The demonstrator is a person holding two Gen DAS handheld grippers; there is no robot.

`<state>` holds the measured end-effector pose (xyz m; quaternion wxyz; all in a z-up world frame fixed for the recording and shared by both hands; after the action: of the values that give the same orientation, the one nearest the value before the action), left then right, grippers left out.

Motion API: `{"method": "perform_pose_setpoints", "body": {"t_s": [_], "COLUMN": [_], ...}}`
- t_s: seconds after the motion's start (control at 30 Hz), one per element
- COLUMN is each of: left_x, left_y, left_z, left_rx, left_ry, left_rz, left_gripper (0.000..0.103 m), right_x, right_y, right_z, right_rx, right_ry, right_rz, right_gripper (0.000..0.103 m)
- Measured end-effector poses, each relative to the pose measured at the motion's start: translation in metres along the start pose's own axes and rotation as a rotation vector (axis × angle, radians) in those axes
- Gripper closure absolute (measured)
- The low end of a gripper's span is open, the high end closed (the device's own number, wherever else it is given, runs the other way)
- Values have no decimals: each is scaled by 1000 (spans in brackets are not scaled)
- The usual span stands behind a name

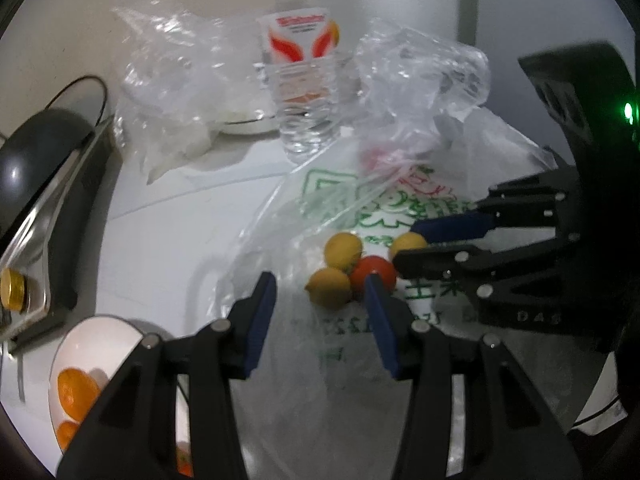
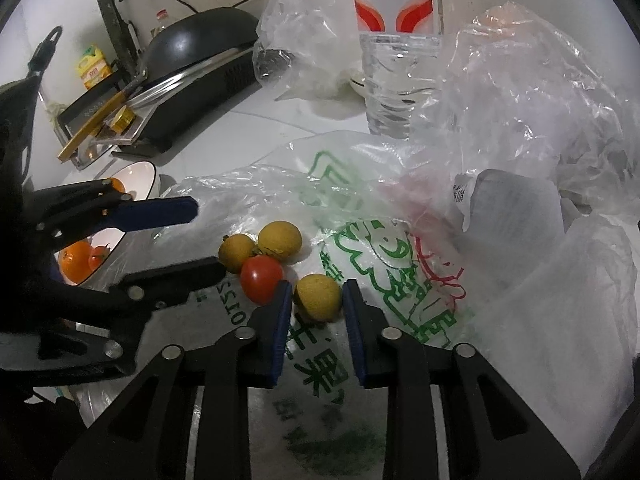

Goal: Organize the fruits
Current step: 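Grasp a small yellow fruit with the right gripper while the left gripper grasps another yellow fruit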

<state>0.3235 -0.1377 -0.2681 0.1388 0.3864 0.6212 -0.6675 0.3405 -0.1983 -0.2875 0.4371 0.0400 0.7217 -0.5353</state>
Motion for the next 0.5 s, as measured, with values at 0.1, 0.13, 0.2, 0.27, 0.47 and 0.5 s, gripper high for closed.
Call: {"method": "perform_pose_setpoints", "body": {"t_s": [0.1,0.13,0.2,0.27,0.47,0.5], "left_x": [2,3,5,6,4,4], "left_y": [6,8,12,17,28,29], "left_z": [4,6,8,9,19,20], "left_rx": [-19,-23,-37,-49,-47,-44], "left_ry": [49,62,92,108,156,162], "left_rz": [-12,-17,-27,-42,-49,-48], "left_gripper": [57,57,57,61,67,68], "right_x": [0,0,0,0,0,0], "right_y": [-2,-3,-6,-7,-11,-12], "right_z": [2,3,5,7,16,18], "right_rx": [2,2,4,6,16,17], "right_ry": [4,6,8,8,30,33], "right_rz": [9,13,18,21,33,36], "right_gripper": [76,76,76,76,76,76]}}
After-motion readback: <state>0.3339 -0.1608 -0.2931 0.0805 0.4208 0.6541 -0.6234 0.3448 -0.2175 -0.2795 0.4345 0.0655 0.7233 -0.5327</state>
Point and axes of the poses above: each gripper's, at about its wrist camera, not at the fingertips, and y roughly the way its jaws point, z to its right, x to its underside, the point moved 10 cm from there along y, roughly the way its jaws point, and after that the axes turned 3 degrees about -y, right-handed, at the moved point
